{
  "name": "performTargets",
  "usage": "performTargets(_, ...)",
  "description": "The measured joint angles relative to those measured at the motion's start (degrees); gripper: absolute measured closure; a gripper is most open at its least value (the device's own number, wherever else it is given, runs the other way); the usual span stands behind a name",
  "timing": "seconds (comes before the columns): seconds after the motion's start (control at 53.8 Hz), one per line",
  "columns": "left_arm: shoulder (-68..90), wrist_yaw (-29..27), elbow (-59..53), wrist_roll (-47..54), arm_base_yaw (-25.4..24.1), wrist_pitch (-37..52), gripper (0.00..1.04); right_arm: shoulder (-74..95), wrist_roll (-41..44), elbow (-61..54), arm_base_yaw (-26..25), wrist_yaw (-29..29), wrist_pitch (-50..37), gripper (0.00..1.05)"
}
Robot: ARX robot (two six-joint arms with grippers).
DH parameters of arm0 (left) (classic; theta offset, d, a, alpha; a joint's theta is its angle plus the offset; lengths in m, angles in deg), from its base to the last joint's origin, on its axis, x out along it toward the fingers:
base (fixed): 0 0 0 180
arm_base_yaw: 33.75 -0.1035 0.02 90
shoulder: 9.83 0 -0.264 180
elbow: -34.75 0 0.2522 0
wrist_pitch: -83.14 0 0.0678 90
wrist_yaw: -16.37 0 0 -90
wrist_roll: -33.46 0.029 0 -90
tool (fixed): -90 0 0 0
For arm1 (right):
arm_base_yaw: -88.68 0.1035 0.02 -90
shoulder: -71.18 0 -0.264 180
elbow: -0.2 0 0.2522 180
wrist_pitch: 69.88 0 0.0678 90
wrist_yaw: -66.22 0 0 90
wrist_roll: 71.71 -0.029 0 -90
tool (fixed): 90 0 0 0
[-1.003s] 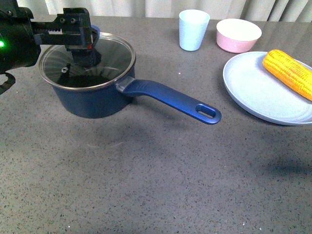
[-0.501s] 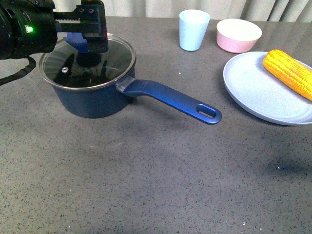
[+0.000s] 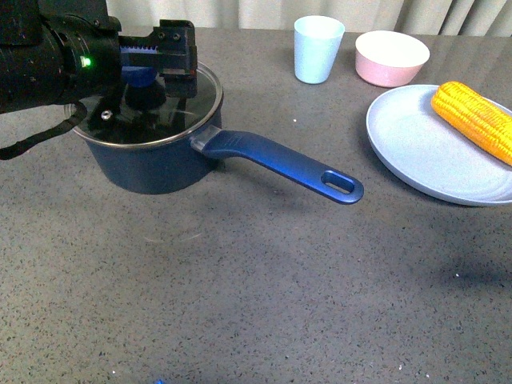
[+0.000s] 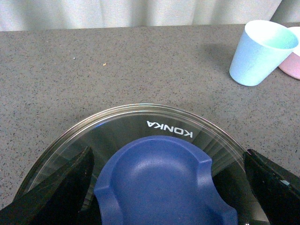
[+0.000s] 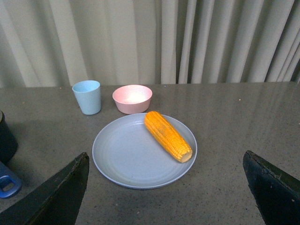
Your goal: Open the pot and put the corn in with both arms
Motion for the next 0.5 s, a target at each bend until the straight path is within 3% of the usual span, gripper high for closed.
performTargets(0.501, 1.7, -1.7, 0.7, 0.8, 0.4, -0.7, 0.09, 0.0, 0.0, 0.0, 0.0, 0.0, 0.0, 0.09)
